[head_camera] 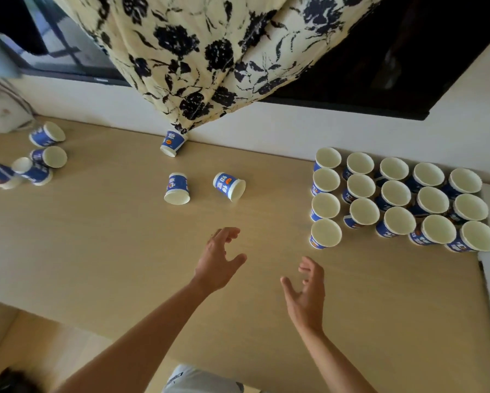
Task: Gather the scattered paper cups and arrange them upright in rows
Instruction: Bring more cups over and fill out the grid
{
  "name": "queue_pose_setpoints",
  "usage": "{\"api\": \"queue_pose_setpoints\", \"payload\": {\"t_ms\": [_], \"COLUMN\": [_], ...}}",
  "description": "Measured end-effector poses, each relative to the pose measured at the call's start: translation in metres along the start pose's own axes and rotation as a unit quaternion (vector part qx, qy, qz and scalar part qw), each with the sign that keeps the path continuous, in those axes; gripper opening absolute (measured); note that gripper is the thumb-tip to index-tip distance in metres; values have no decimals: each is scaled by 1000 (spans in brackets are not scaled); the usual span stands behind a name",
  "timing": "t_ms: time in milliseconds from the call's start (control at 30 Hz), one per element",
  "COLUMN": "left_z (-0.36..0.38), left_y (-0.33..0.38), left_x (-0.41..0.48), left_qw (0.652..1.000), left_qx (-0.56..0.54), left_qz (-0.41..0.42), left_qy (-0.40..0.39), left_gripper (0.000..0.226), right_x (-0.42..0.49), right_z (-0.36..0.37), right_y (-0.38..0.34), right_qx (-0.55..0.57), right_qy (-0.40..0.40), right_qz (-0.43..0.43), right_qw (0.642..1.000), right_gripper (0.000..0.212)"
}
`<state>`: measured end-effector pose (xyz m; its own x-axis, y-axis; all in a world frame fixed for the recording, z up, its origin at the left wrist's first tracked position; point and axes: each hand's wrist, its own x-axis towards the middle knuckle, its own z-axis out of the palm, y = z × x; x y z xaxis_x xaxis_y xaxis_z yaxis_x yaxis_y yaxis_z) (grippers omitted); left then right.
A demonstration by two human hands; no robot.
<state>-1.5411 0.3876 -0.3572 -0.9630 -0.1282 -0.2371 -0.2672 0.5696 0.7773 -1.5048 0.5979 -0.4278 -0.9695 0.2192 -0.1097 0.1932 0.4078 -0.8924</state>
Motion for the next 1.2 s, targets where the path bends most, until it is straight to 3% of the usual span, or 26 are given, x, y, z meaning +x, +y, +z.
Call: {"api": "queue_pose_setpoints", "payload": {"t_ms": [267,367,600,800,967,1100,1200], "left_z": [-110,-137,-152,-146,-141,-136,-125], "left_y": [-56,-63,-76,-96,-124,-142,-140], "left_x": [90,133,199,208,196,171,147], "left_qw": [978,945,832,816,850,956,990], "left_qx": [190,300,489,516,483,272,131], "left_qz": [88,126,184,208,164,78,31], "left_qy": [4,-17,-187,-156,-136,-74,-29], "left_gripper": [65,74,95,83,66,68,70], "right_x": [66,109,182,193,175,156,137], "right_z": [96,126,179,197,194,179,163], "right_y": [-98,-128,-150,-135,-120,-115,-114], "right_qx": [-83,-177,-353,-457,-461,-393,-312], "right_qy": [-89,-106,-161,-179,-172,-162,-164], "right_qz": [-80,-94,-100,-97,-103,-58,-4], "right_qw": [989,974,916,866,864,903,936], "right_gripper": [79,84,93,79,68,59,58]}}
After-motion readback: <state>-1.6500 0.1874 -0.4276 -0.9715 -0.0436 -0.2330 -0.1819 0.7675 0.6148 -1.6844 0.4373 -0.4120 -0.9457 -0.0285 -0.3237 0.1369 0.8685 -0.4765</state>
